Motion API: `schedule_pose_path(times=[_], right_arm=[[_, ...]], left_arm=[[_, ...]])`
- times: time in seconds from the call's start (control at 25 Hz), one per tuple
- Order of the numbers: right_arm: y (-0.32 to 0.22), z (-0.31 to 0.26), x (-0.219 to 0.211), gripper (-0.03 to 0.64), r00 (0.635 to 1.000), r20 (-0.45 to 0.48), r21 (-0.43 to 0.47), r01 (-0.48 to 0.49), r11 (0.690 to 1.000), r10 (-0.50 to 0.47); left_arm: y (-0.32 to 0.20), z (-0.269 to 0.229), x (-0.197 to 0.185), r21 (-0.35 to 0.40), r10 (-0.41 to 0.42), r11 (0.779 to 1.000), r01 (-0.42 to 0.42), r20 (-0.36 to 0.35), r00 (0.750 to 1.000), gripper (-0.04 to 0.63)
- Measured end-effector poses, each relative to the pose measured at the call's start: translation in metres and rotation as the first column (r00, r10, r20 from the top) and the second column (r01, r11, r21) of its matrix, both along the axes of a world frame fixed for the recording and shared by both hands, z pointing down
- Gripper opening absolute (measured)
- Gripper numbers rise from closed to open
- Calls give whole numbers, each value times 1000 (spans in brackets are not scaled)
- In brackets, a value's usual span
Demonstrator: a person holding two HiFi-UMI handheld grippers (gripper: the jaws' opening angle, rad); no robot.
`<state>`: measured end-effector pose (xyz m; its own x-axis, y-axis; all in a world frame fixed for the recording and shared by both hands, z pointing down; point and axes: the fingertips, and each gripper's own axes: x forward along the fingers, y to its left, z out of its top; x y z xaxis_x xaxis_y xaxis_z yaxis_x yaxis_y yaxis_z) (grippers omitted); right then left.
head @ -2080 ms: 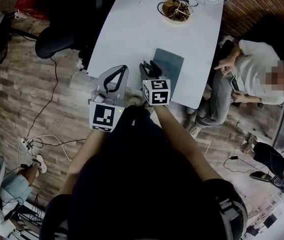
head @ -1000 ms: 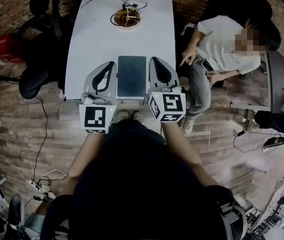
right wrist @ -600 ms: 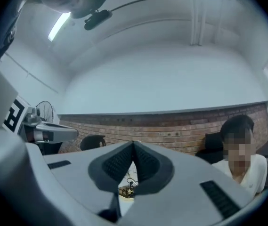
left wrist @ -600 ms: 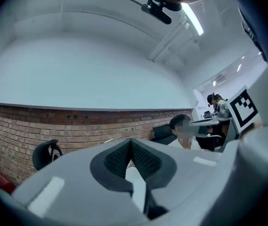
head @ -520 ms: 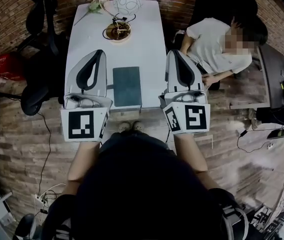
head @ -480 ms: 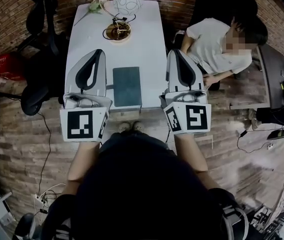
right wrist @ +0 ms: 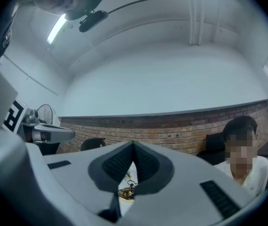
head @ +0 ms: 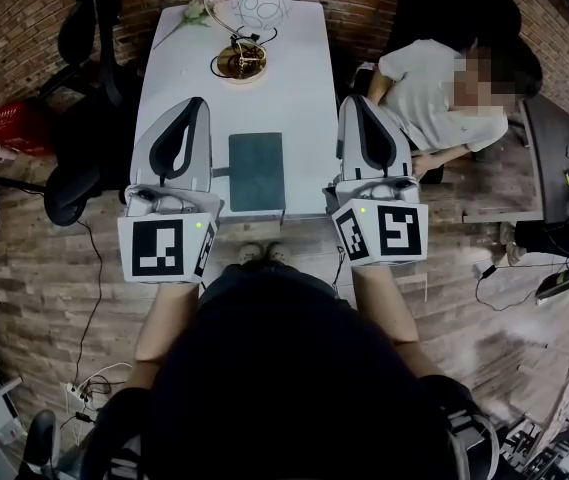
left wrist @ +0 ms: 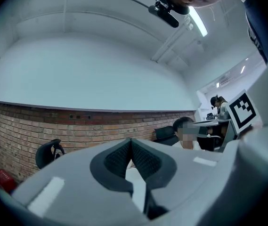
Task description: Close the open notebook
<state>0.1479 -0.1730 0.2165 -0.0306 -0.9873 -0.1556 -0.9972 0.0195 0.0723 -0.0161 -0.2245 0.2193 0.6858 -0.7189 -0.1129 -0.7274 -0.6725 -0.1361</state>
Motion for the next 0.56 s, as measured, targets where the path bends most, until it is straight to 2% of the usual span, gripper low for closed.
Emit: schedule_pose_path(times=[0.56], right_arm=[[9,-1,2,11,1000,9,0,5,1000,-5]], left_arm=[[9,-3,5,9,4,1000,-4,1,1000,-6]])
